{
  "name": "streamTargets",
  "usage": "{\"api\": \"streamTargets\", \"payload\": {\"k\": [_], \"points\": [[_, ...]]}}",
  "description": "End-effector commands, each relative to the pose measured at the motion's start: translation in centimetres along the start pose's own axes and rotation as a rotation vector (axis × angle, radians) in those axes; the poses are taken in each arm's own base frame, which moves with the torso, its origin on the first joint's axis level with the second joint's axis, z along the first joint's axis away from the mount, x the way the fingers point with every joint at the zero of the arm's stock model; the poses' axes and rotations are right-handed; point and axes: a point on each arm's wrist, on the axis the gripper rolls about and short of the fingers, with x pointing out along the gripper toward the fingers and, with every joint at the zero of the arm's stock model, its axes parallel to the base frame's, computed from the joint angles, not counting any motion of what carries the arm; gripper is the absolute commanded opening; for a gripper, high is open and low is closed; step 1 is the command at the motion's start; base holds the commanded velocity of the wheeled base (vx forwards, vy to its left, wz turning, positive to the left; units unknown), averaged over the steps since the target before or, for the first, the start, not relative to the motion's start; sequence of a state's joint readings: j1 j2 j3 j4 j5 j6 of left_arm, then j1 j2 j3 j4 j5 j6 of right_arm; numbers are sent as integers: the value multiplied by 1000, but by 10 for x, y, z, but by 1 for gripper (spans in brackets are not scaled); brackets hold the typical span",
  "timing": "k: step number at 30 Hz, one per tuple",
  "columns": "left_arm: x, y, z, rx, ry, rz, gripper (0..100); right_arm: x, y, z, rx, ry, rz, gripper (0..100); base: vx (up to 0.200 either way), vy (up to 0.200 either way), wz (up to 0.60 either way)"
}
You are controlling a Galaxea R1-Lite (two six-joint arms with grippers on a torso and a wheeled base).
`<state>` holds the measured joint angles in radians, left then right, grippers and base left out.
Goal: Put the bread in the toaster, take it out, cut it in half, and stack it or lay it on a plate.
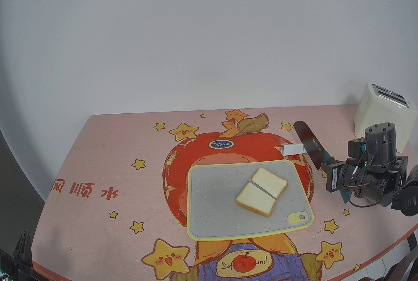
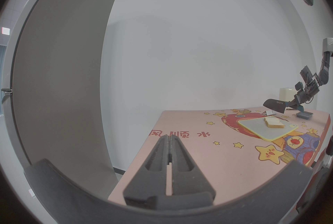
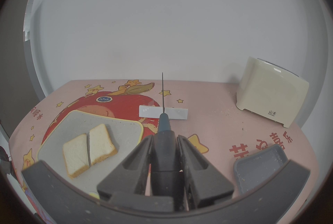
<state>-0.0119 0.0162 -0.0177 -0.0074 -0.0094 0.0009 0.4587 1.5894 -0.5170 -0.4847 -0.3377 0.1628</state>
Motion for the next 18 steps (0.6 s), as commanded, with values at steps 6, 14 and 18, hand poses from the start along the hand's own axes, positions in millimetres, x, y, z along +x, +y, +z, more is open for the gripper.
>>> {"api": "streamTargets", "payload": {"k": [6, 14, 18], "points": [[0, 0, -5, -1, 1, 0, 0, 5, 1, -3, -5, 19, -7, 0, 0, 0, 0], [0, 0, -5, 1, 1, 0, 0, 5, 1, -4, -6, 23, -10, 0, 0, 0, 0], [0, 0, -5, -1, 1, 1, 0, 5, 1, -4, -7, 25, -10, 0, 0, 0, 0]]}}
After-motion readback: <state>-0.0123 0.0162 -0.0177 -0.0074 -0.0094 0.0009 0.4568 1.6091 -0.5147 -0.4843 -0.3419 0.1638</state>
